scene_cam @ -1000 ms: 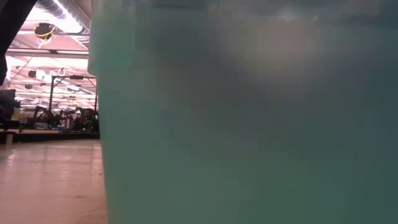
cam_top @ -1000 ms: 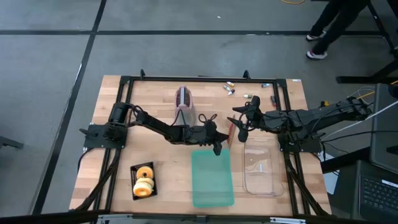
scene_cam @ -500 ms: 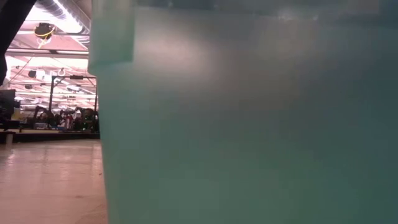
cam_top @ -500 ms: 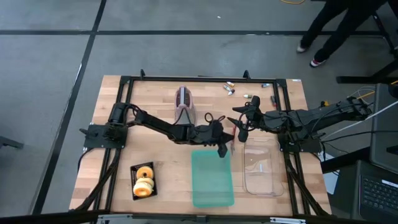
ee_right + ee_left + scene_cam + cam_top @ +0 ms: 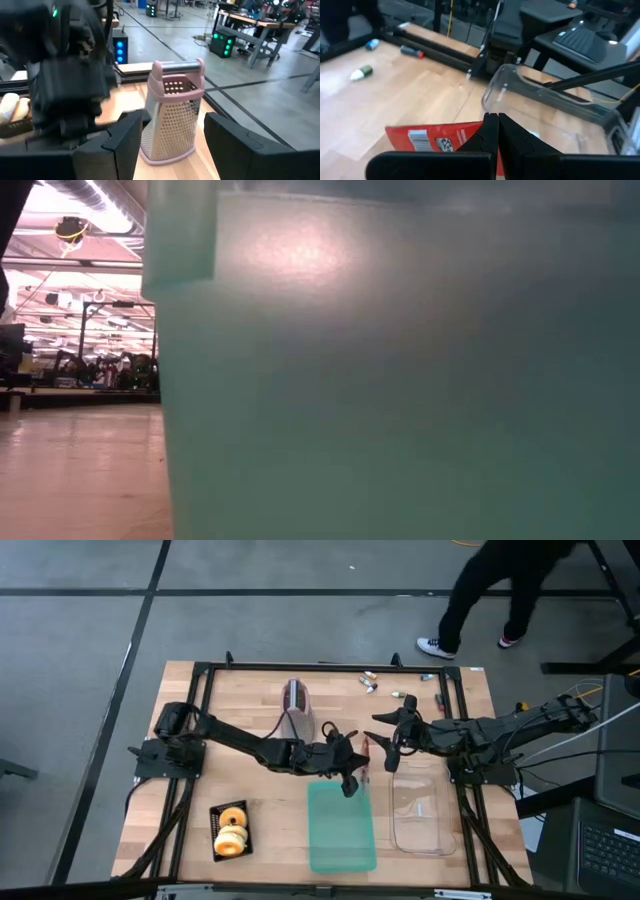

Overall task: Pick & Place Food Item
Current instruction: Put the red popcorn bag into the blue bin

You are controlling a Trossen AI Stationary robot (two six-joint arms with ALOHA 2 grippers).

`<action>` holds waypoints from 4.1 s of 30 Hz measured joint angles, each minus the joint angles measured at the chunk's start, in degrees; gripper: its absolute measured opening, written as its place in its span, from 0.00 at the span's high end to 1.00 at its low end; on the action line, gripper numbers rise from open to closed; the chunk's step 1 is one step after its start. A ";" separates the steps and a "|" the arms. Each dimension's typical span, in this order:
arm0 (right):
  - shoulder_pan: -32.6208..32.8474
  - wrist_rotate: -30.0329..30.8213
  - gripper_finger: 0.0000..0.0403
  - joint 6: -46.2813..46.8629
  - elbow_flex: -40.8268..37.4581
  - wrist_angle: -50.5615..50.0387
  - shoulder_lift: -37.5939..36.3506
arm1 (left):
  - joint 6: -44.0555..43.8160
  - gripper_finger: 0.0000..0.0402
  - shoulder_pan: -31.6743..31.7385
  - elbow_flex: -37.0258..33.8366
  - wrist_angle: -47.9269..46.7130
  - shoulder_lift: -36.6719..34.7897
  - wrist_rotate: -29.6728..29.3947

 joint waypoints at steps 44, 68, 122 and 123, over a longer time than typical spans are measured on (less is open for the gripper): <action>0.52 -1.03 0.47 -0.20 0.00 0.82 0.02 | 28.83 0.40 -9.11 -1.71 -52.10 -2.74 -25.32; 0.52 -0.87 0.47 0.08 0.00 0.43 0.02 | 53.12 0.43 -6.54 -16.90 -31.07 -1.18 -11.87; 0.50 -0.87 0.47 -0.59 0.00 1.26 0.02 | 52.01 0.99 1.91 -16.70 -5.39 7.94 -13.26; 0.50 -0.87 0.47 -0.59 0.00 1.26 0.02 | 52.57 0.99 2.09 -16.70 -5.55 7.42 -13.95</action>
